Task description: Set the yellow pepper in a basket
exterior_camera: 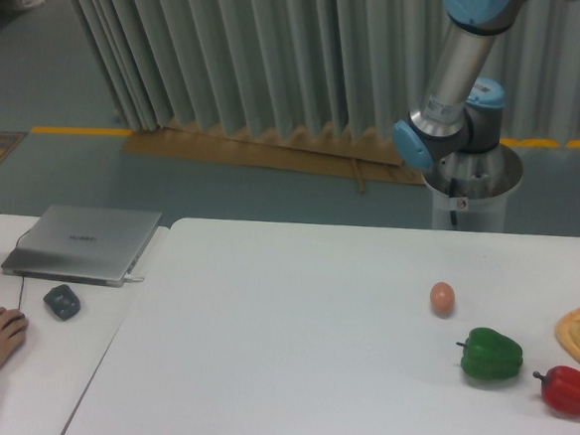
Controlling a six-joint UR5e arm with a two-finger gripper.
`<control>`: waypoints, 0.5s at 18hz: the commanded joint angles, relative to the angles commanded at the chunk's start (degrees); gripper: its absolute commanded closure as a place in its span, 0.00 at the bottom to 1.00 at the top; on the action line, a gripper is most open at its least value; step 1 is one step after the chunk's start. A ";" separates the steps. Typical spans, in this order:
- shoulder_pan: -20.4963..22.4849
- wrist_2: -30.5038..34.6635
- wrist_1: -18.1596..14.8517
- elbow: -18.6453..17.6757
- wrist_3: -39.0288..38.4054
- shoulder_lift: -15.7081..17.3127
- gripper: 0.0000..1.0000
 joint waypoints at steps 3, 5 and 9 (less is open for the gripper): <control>-0.18 -0.09 0.00 0.09 -2.39 0.18 0.00; -0.26 -0.17 0.00 0.00 -2.65 0.26 0.00; -4.12 -3.60 -0.44 -0.09 -10.88 1.23 0.00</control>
